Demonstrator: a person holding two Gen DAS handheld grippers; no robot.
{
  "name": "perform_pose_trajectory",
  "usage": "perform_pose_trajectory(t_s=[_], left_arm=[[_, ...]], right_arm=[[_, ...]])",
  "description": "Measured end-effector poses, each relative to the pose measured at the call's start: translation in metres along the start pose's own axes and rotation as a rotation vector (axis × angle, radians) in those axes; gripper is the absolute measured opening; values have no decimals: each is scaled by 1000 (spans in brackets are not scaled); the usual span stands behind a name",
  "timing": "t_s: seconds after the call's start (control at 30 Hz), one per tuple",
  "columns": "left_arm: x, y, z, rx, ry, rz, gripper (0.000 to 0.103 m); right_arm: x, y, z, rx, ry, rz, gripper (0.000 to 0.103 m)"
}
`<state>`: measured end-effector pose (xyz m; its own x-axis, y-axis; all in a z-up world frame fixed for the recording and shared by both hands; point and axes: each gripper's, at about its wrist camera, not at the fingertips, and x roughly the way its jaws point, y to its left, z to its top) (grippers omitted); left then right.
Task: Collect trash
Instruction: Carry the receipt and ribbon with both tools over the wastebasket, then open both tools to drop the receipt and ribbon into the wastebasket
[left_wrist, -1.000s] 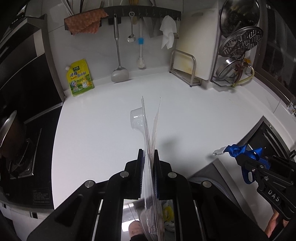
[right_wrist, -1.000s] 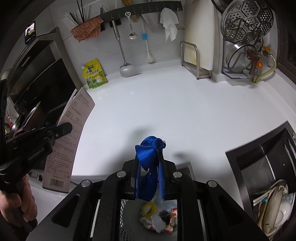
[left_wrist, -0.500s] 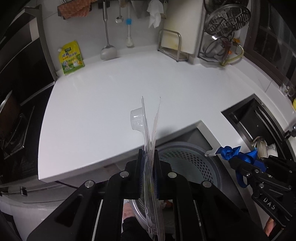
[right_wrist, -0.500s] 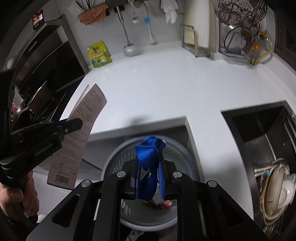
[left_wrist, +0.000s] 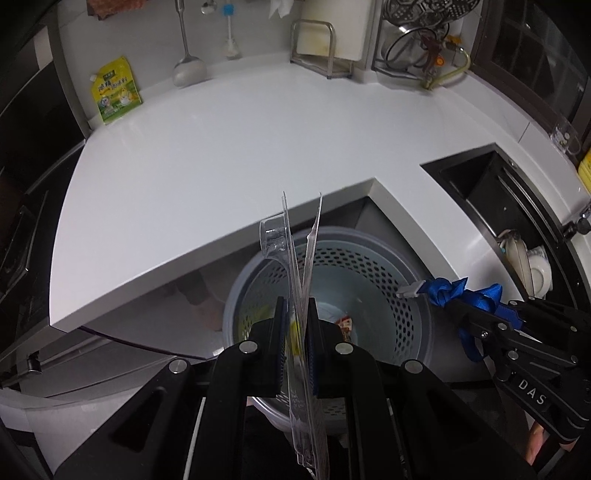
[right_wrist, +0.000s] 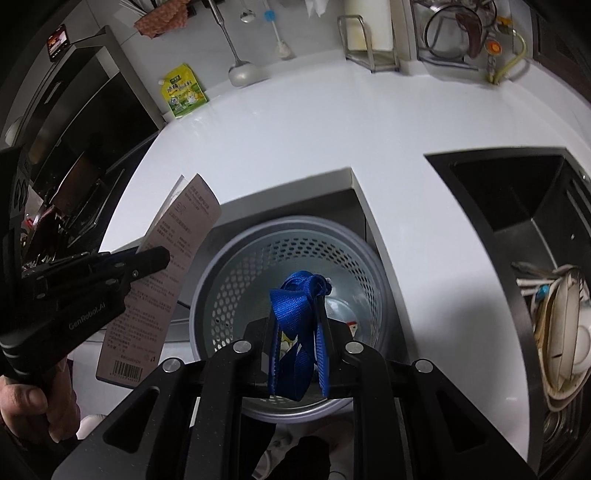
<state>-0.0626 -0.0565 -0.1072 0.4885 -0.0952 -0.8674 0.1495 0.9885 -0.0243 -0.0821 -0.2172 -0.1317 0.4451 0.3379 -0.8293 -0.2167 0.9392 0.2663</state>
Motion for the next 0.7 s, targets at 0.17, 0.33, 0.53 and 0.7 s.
perform_pose_trajectory(t_s=[0.17,0.33,0.53,0.7], left_arm=[[6,2,-3,-17,35,-25,11],[3,4,-3,-31,25,-5,19],[-6,11,-2,-57,0,19,55],[-12,11,1,-64,-11,31,64]], right_arm=[[7,6,-1,-22,19,16,16],[8,11,2,-42,17,25,16],[4,11,6,-40,-4,18,41],[-2,8,9,-31,-19,7,54]])
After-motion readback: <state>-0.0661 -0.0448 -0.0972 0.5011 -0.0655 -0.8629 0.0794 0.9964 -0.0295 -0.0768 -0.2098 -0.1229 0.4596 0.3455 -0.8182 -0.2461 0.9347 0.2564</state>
